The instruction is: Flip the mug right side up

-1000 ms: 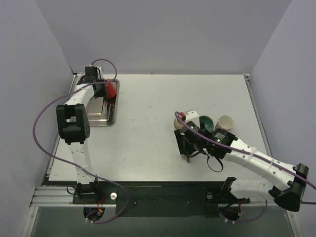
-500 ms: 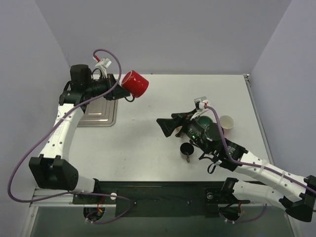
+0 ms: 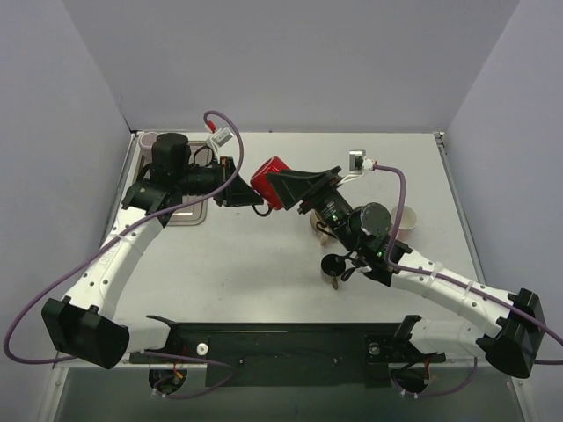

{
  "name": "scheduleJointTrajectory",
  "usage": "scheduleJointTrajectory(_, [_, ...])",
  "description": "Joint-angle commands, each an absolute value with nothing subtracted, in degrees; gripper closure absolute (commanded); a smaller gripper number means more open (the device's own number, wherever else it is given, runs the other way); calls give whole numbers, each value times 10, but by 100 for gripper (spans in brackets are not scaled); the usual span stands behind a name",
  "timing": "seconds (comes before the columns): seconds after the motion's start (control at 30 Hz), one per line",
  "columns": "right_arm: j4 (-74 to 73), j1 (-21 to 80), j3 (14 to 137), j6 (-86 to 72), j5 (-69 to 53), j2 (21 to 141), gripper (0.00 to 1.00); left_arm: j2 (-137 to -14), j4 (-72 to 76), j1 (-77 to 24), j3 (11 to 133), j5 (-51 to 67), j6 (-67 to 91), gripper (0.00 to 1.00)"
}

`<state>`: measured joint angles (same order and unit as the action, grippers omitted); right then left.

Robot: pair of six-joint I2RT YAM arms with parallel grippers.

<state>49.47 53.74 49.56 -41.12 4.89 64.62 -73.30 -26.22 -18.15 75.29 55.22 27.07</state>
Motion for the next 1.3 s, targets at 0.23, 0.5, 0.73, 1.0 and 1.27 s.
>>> scheduleJointTrajectory(0.23, [301,536,502,-388,121,529,25,-726,-244,-186,827,516,240,100])
scheduleJointTrajectory(0.5, [406,537,442,-451,76,558,21,-724,-231,-205,828,523,257,100])
scheduleJointTrajectory(0.73, [514,542,495,-429,13,625,32,-707,-208,-249,766,560,274,100])
scheduleJointTrajectory(1.0, [294,532,516,-325,111,560,100,-726,-375,-249,784,529,96,26])
scheduleJointTrajectory(1.27, [-321,463,636,-239,207,557,100,-706,-350,-100,750,215,10,13])
